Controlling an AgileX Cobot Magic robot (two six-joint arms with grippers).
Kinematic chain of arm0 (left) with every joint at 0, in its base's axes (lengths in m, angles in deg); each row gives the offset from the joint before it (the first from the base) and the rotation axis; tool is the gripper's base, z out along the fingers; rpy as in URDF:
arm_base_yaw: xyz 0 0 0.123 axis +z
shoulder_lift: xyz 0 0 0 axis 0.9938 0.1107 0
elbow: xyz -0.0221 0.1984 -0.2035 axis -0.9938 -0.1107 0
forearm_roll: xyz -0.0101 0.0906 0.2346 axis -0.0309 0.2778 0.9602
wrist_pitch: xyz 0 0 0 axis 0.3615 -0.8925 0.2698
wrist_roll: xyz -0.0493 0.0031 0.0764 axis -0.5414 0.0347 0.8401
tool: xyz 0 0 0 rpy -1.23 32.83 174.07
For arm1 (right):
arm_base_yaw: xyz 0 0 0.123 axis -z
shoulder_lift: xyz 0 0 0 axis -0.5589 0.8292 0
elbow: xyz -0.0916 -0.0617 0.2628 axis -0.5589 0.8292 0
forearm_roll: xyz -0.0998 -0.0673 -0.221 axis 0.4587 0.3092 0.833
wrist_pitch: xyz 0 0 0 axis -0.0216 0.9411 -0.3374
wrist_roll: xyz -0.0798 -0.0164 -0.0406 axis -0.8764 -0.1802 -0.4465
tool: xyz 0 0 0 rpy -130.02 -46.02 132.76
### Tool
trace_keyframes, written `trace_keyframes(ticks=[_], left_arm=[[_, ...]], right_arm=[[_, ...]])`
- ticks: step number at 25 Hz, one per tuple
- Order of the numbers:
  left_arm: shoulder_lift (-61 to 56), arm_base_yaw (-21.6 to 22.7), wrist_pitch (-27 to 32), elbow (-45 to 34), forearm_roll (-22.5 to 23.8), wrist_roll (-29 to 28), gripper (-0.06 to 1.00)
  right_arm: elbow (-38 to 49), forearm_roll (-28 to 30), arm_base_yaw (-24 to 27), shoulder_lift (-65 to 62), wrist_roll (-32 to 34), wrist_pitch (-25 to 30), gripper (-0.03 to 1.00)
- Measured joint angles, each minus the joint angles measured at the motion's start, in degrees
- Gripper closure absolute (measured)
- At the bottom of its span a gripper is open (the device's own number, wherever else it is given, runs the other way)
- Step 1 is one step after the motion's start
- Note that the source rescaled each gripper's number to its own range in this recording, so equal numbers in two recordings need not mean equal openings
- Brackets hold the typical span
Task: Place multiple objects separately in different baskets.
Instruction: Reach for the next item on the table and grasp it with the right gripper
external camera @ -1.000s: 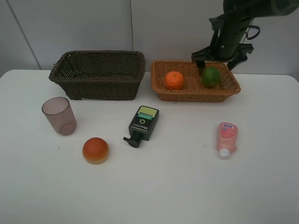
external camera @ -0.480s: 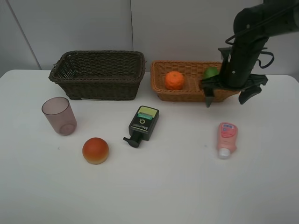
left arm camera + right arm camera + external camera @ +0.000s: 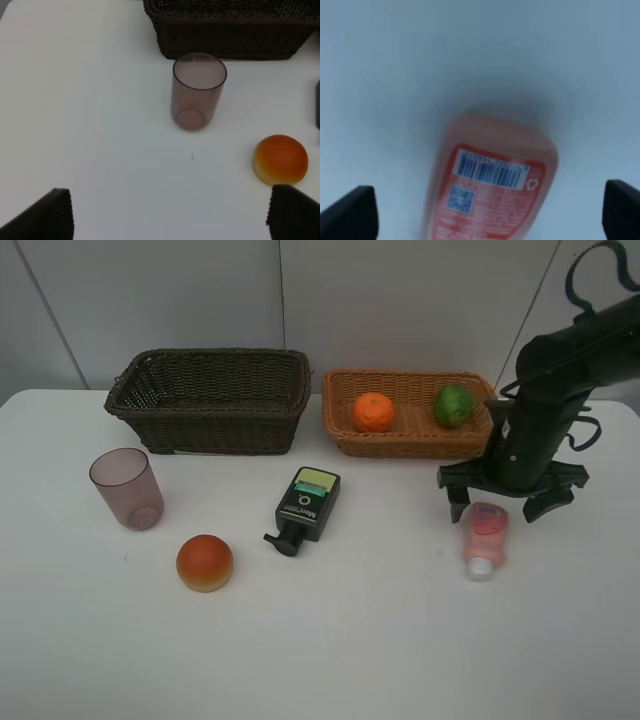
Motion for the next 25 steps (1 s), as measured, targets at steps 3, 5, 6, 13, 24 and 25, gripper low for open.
trace_keyframes(ticks=[3, 5, 6, 13, 24, 25], left_arm=[[0.0, 0.0, 0.0, 0.0, 0.0, 0.0, -0.06], [0.0, 0.0, 0.0, 0.0, 0.0, 0.0, -0.06], [0.0, 0.0, 0.0, 0.0, 0.0, 0.0, -0.06], [0.0, 0.0, 0.0, 0.0, 0.0, 0.0, -0.06], [0.0, 0.0, 0.0, 0.0, 0.0, 0.0, -0.06], [0.0, 0.0, 0.0, 0.0, 0.0, 0.0, -0.06]], right_arm=[[1.8, -0.1, 0.0, 0.0, 0.5, -2.2, 0.01], [2.6, -0.1, 0.0, 0.0, 0.6, -3.3, 0.01], [3.1, -0.1, 0.0, 0.0, 0.6, -3.6, 0.01], [4.6, -0.4, 0.0, 2.7, 0.8, -6.4, 0.01], [4.6, -0.9, 0.0, 3.4, 0.9, -7.7, 0.19], [4.6, -1.2, 0.0, 3.5, 0.9, -8.0, 0.35]])
